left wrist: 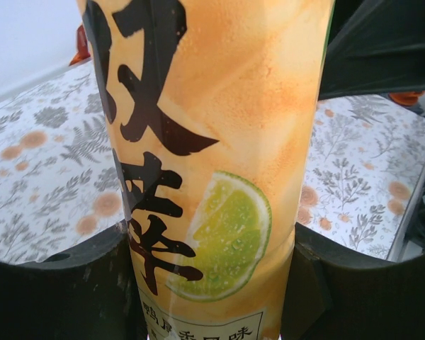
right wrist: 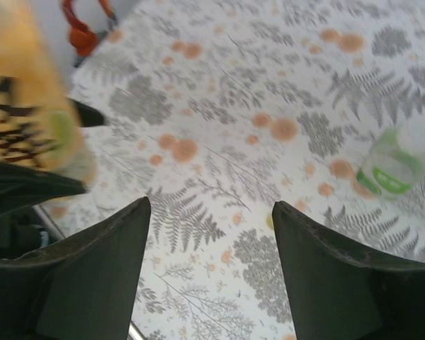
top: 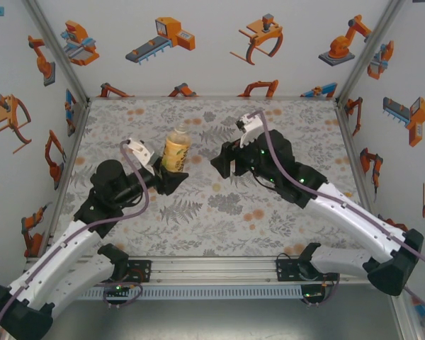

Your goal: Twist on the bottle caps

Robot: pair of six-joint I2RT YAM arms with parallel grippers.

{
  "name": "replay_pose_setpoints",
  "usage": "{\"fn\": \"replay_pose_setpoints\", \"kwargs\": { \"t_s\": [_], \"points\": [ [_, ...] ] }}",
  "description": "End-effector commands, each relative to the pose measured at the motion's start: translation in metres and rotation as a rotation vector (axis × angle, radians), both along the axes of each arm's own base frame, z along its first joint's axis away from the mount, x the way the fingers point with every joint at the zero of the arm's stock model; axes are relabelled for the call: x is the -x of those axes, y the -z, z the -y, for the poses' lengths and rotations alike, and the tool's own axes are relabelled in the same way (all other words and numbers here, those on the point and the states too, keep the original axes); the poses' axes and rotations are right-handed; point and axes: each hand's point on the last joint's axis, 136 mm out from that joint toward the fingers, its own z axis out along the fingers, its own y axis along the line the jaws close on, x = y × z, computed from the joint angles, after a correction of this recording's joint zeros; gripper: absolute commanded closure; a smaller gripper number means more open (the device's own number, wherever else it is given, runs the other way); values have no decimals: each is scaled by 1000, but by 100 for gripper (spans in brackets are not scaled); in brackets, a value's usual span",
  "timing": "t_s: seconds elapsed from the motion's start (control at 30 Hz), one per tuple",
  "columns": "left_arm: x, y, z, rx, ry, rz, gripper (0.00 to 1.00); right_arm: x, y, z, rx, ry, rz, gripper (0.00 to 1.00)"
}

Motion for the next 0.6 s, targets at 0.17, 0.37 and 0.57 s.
{"fn": "replay_pose_setpoints", "kwargs": {
  "t_s": [0.17, 0.37, 0.57],
  "points": [
    [9, 3, -23, 5, -76, -13, 88, -28, 79, -15, 188, 89, -205, 44],
    [16, 2, -27, 11, -78, -7, 88, -44, 125, -31, 250, 117, -303, 56],
    [19, 1, -31, 12, -82, -6, 88, -52, 167, -44, 348, 95, -394, 52]
  ]
}}
